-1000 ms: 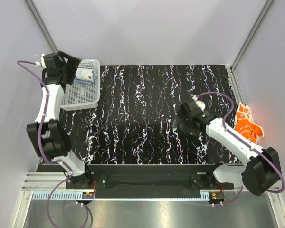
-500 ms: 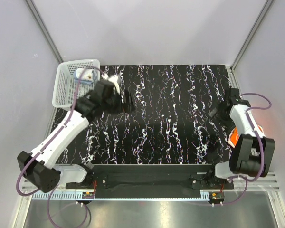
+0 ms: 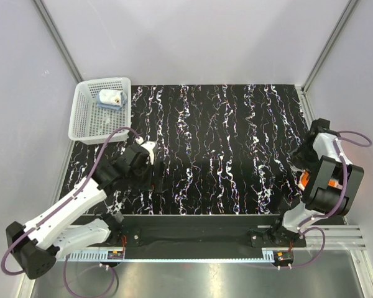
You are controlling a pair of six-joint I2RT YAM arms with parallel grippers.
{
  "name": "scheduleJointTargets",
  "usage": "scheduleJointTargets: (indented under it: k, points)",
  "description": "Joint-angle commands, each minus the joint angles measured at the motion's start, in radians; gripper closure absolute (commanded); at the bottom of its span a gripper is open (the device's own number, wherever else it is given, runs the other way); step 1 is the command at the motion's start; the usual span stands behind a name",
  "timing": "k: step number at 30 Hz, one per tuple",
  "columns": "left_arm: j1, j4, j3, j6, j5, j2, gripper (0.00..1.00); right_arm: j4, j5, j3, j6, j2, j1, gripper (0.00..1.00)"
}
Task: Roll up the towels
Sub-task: Move the towel to the center of the board
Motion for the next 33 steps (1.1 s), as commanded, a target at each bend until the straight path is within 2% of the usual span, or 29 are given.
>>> scheduleJointTargets:
  k: [1, 3, 7, 10, 11, 15, 16, 17, 19, 24, 30, 31, 32, 33]
  points:
    - [-0.004, 0.028, 0.007, 0.03, -0.01, -0.045, 0.01, 0.01, 0.108, 0.003, 0.008, 0.021, -0.053, 0.11]
    - [-0.004, 0.037, 0.0, 0.034, 0.004, -0.043, 0.01, 0.02, 0.093, -0.017, 0.006, 0.044, -0.104, 0.12]
    - [-0.006, 0.037, 0.0, 0.029, -0.001, -0.016, 0.01, 0.068, 0.044, -0.051, 0.009, 0.073, -0.115, 0.14]
    - [-0.006, 0.038, -0.002, 0.027, -0.005, -0.014, 0.01, 0.092, 0.0, -0.071, 0.002, 0.093, -0.115, 0.24]
    - [-0.006, 0.038, -0.002, 0.026, -0.005, -0.014, 0.01, 0.102, -0.046, -0.074, -0.003, 0.102, -0.115, 0.3]
    - [-0.006, 0.04, -0.003, 0.021, -0.018, -0.016, 0.01, 0.163, -0.154, -0.095, -0.029, 0.141, -0.113, 0.64]
    - [-0.006, 0.037, -0.003, 0.017, -0.03, -0.019, 0.01, 0.169, -0.172, -0.103, -0.029, 0.15, -0.106, 0.92]
    - [-0.006, 0.038, -0.005, 0.014, -0.033, -0.022, 0.01, 0.175, -0.215, -0.106, -0.03, 0.156, -0.092, 1.0]
    - [-0.006, 0.041, -0.006, 0.012, -0.036, -0.033, 0.01, 0.188, -0.252, -0.114, -0.024, 0.152, -0.051, 1.0]
    - [-0.004, 0.042, -0.008, 0.008, -0.06, -0.059, 0.01, 0.181, -0.338, -0.056, 0.106, 0.078, 0.262, 1.0]
    - [-0.004, 0.031, 0.0, -0.006, -0.1, -0.091, 0.01, 0.239, -0.393, 0.061, 0.293, 0.09, 0.63, 1.0]
    - [-0.004, 0.028, 0.0, -0.008, -0.105, -0.096, 0.01, 0.275, -0.451, 0.078, 0.302, 0.099, 0.676, 0.95]
    - [-0.004, 0.028, -0.002, -0.011, -0.111, -0.1, 0.01, 0.311, -0.485, 0.089, 0.313, 0.128, 0.712, 0.73]
    - [-0.004, 0.022, -0.002, -0.017, -0.126, -0.105, 0.01, 0.368, -0.519, 0.113, 0.316, 0.144, 0.764, 0.4]
